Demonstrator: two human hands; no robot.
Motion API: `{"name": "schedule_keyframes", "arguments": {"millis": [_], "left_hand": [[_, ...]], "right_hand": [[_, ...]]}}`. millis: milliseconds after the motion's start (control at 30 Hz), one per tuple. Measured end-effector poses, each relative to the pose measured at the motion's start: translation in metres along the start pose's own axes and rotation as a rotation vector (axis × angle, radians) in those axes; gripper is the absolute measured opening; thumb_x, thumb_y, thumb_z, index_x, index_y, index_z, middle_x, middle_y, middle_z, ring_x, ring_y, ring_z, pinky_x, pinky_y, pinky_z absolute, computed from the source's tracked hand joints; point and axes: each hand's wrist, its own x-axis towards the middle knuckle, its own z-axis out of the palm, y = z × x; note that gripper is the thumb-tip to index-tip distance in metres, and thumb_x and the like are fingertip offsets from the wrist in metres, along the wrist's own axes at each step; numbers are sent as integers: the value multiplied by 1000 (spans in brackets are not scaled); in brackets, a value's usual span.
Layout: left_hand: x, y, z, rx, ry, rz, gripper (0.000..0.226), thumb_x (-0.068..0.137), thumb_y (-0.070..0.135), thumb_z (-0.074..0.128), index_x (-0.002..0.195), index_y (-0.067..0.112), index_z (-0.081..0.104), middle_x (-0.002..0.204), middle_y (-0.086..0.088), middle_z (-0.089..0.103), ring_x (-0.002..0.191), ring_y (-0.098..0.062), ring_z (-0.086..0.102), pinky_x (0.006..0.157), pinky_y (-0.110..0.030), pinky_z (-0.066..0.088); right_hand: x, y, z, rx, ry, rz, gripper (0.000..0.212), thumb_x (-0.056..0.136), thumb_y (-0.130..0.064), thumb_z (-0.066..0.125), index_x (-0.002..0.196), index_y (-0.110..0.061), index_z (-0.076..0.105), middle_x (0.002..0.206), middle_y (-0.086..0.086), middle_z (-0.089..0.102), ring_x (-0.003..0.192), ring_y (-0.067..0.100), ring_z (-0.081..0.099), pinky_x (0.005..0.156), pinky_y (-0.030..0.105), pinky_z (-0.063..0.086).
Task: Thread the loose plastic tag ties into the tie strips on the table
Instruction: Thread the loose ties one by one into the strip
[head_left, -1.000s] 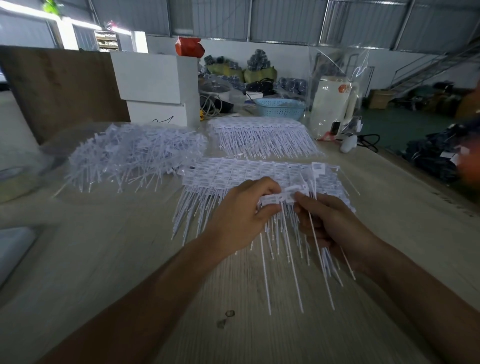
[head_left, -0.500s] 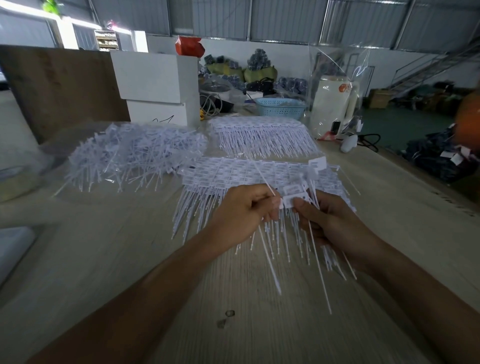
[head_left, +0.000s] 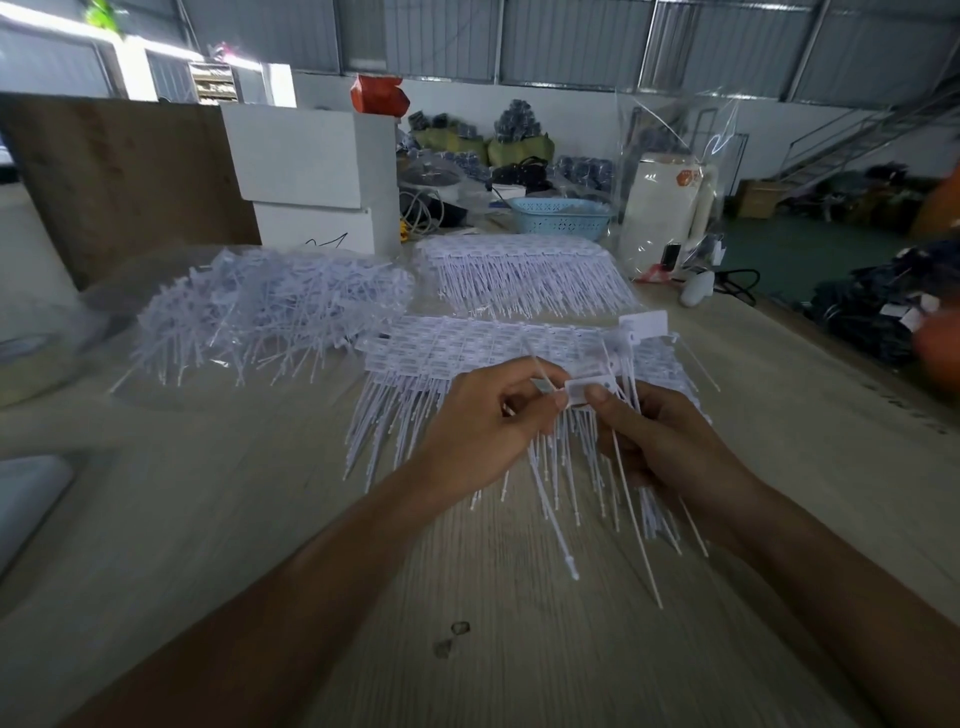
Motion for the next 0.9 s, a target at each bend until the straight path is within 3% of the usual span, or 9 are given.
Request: {"name": "schedule_keyframes", "arguments": {"millis": [67, 200, 333, 433, 500, 667, 767, 900], "left_hand": [[0, -1, 0, 11, -8, -8, 12, 94, 16, 67, 105, 17, 72, 70, 5, 73, 64, -13, 69, 62, -28, 53], [-1, 0, 0, -31, 8, -23, 11, 94, 17, 68, 104, 18, 72, 71, 4, 73, 68, -16, 71, 66, -36, 56], [0, 1, -1, -35, 63, -15, 9, 95, 17, 67, 102, 16, 72, 69, 4, 72, 65, -11, 69, 64, -32, 55], [1, 1, -1, -39, 54, -33, 10, 96, 17, 65, 92, 14, 74, 79, 8, 73, 69, -11, 69, 67, -36, 55], [1, 0, 0, -76, 40, -41, 12, 97, 13, 62, 93, 15, 74, 82, 0, 74, 70, -13, 69, 68, -35, 55], [2, -5, -2, -282, -16, -89, 15, 98, 5, 57, 103, 7, 72, 73, -8, 70, 66, -20, 66, 60, -30, 51], [2, -7, -3, -530, -29, -205, 14, 97, 7, 59, 97, 7, 73, 73, -14, 67, 58, -23, 62, 49, -29, 50], [2, -6, 6, -785, -20, -363, 16, 96, 9, 57, 101, 8, 73, 70, -12, 62, 53, -22, 54, 47, -24, 43]], "right_hand": [[1, 1, -1, 23, 33, 12, 31, 88, -46, 61, 63, -29, 70, 56, -2, 27, 45, 10, 25, 40, 20, 25], [1, 2, -6, -14, 16, 28, 31, 83, -51, 65, 76, -22, 75, 58, 4, 32, 46, 11, 29, 41, 21, 26], [2, 7, -4, -64, -92, 32, 37, 93, -43, 61, 71, -14, 57, 56, 2, 35, 45, 10, 29, 42, 19, 28], [2, 7, -2, -17, -84, 61, 39, 93, -44, 56, 72, -12, 51, 57, 0, 35, 46, 10, 28, 43, 21, 26], [1, 7, -2, -23, -73, 68, 43, 93, -47, 53, 75, -8, 48, 59, 2, 35, 47, 11, 27, 44, 21, 25], [4, 10, 3, -52, -56, 42, 43, 94, -46, 48, 70, -11, 44, 62, 5, 39, 49, 16, 43, 45, 22, 37], [5, 13, 1, -53, -76, 27, 44, 94, -47, 49, 69, -12, 43, 64, 9, 42, 53, 21, 49, 49, 28, 44], [5, 15, -1, -34, -135, 23, 44, 101, -44, 45, 70, -13, 42, 64, 6, 48, 51, 21, 48, 47, 34, 46]]}}
